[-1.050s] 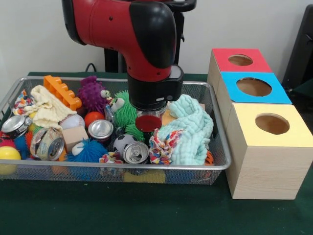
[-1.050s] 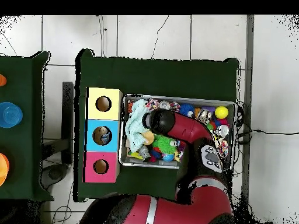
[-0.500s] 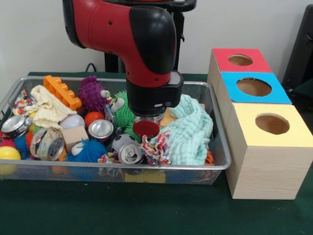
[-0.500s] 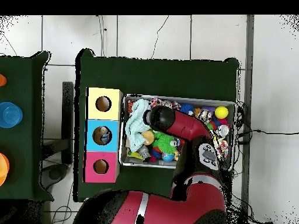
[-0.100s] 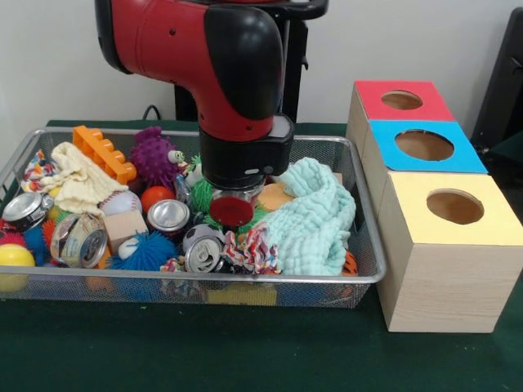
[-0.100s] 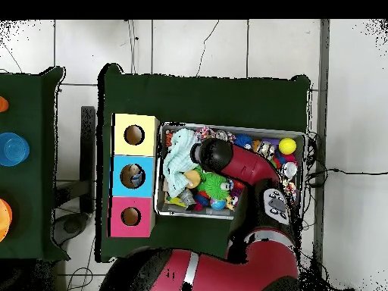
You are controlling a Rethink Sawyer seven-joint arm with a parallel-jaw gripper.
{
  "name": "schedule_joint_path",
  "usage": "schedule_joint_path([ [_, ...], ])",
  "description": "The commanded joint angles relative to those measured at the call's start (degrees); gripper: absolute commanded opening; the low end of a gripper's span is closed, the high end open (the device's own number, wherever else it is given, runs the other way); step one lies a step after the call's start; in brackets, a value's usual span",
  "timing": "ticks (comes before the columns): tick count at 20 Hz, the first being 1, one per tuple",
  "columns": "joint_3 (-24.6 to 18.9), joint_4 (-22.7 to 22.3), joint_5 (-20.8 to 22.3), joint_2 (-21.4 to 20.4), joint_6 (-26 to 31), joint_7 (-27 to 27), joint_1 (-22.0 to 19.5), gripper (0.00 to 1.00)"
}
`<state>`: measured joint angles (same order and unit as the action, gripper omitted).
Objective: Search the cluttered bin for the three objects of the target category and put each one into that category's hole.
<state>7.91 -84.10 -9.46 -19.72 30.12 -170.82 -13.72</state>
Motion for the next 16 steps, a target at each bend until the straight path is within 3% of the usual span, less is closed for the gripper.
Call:
schedule_joint_path([
  [1, -1.9, -5.0, 2.5, -2.5, 6.4, 4.1, -3.5, 1.0],
  [7, -2.9, -7.8, 3.1, -6.1, 9.3, 6.0, -5.3, 1.0],
  [12, -3.5, -8.3, -1.4, -7.0, 9.6, -3.1, -0.5, 1.0],
  [16, -0.5, -7.0, -4.3, -7.8, 12.7, -11.2, 4.5, 1.0],
])
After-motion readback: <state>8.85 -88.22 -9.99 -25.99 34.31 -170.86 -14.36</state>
